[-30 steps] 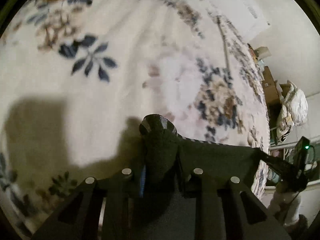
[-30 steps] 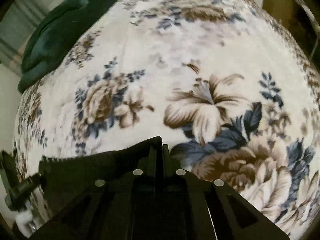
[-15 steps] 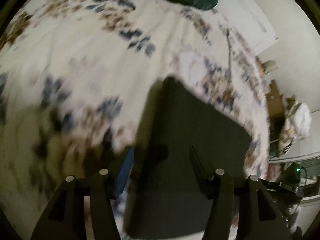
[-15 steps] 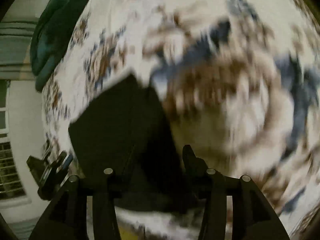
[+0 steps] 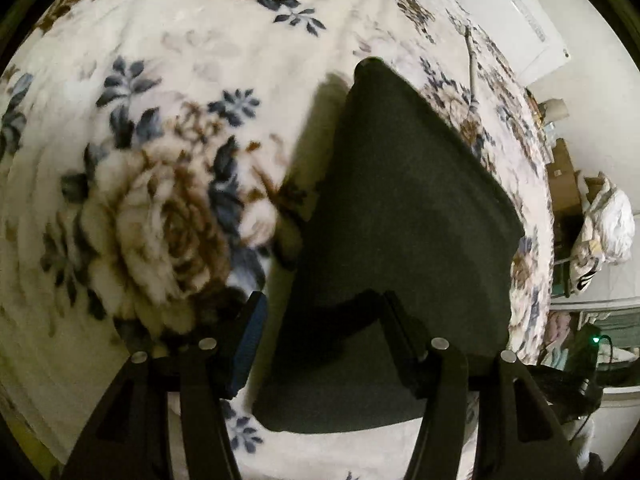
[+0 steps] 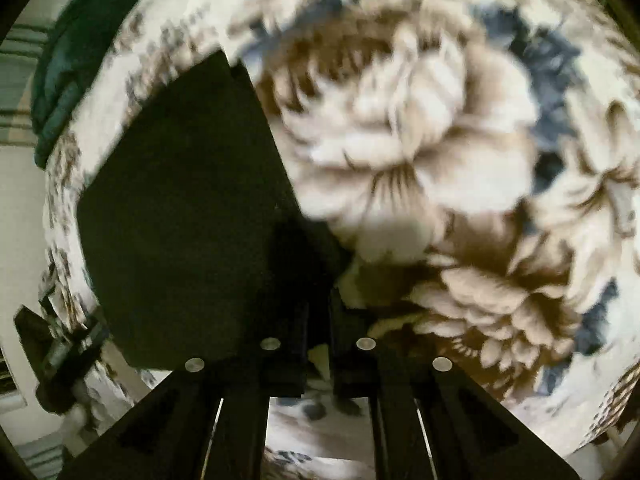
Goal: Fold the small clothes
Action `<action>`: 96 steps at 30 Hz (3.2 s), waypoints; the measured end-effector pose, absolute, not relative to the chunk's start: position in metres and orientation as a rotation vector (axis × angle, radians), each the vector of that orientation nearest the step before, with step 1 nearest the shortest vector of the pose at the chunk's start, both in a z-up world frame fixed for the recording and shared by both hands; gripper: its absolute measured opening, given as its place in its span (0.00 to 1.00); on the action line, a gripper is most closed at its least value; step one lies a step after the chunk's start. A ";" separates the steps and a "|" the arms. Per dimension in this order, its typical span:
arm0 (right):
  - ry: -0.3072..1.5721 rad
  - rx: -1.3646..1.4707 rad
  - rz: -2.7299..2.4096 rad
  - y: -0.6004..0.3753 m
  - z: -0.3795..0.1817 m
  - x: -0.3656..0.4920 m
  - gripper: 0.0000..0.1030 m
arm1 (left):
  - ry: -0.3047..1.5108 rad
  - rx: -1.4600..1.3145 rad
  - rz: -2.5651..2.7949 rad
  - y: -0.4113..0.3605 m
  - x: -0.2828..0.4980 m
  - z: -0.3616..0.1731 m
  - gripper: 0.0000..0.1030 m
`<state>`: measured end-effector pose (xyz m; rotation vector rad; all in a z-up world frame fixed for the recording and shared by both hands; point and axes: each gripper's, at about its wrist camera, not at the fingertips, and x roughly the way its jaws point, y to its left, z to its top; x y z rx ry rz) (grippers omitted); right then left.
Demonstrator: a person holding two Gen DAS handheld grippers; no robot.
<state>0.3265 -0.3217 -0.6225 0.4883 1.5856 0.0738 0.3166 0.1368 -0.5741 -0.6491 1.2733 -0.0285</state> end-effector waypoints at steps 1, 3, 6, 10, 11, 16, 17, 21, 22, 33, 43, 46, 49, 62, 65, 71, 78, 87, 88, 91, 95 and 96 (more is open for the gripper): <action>1.582 0.512 0.105 -0.322 -0.621 0.332 0.11 | 1.255 -0.660 -0.035 0.140 0.320 -0.573 0.54; 1.562 0.558 0.163 -0.329 -0.617 0.347 0.21 | 1.220 -0.708 -0.070 0.147 0.328 -0.576 0.57; 1.497 0.741 0.298 -0.342 -0.621 0.368 0.68 | 1.154 -0.791 -0.131 0.156 0.342 -0.585 0.59; 1.550 0.817 0.437 -0.338 -0.667 0.400 0.68 | 1.137 -0.870 -0.226 0.158 0.363 -0.606 0.59; 1.581 0.830 0.470 -0.335 -0.681 0.407 0.68 | 1.149 -0.881 -0.250 0.156 0.370 -0.614 0.59; 1.576 0.912 0.631 -0.309 -0.699 0.427 0.69 | 1.165 -0.893 -0.343 0.143 0.393 -0.628 0.67; 1.578 0.923 0.659 -0.300 -0.701 0.431 0.69 | 1.171 -0.881 -0.347 0.141 0.396 -0.628 0.68; 1.604 0.889 0.725 -0.254 -0.712 0.447 0.69 | 1.161 -0.861 -0.349 0.133 0.403 -0.623 0.68; 1.601 0.874 0.733 -0.245 -0.712 0.449 0.69 | 1.140 -0.865 -0.350 0.132 0.403 -0.619 0.67; 1.570 0.826 0.581 -0.222 -0.682 0.446 0.19 | 1.105 -0.751 -0.306 0.126 0.411 -0.564 0.23; 1.410 0.851 0.504 -0.262 -0.606 0.523 0.19 | 1.076 -0.641 -0.417 0.099 0.531 -0.514 0.23; 1.374 0.856 0.473 -0.276 -0.593 0.572 0.19 | 1.062 -0.609 -0.448 0.087 0.586 -0.508 0.23; 1.345 0.858 0.438 -0.292 -0.587 0.622 0.19 | 1.055 -0.583 -0.474 0.075 0.634 -0.512 0.23; 1.437 0.785 0.286 -0.307 -0.649 0.752 0.20 | 1.215 -0.413 -0.365 0.042 0.735 -0.584 0.33; 1.440 0.711 0.236 -0.301 -0.643 0.752 0.34 | 1.206 -0.360 -0.317 0.041 0.729 -0.578 0.43; 1.398 0.192 -0.026 -0.280 -0.604 0.724 0.90 | 1.110 -0.128 -0.092 0.021 0.695 -0.549 0.57; 1.255 -0.012 -0.190 -0.268 -0.549 0.649 1.00 | 1.026 -0.042 -0.026 -0.002 0.638 -0.501 1.00; 1.107 -0.045 -0.270 -0.260 -0.433 0.542 1.00 | 0.961 -0.049 -0.012 -0.014 0.569 -0.401 1.00; 1.094 -0.041 -0.265 -0.259 -0.417 0.531 1.00 | 0.948 -0.050 -0.008 -0.013 0.559 -0.386 1.00; 1.046 -0.047 -0.272 -0.255 -0.375 0.502 1.00 | 0.921 -0.045 0.007 -0.012 0.532 -0.352 1.00; 0.991 -0.049 -0.281 -0.249 -0.313 0.455 1.00 | 0.873 -0.034 -0.001 -0.012 0.485 -0.302 1.00; 0.982 -0.050 -0.280 -0.248 -0.300 0.443 1.00 | 0.867 -0.030 -0.005 -0.014 0.472 -0.288 1.00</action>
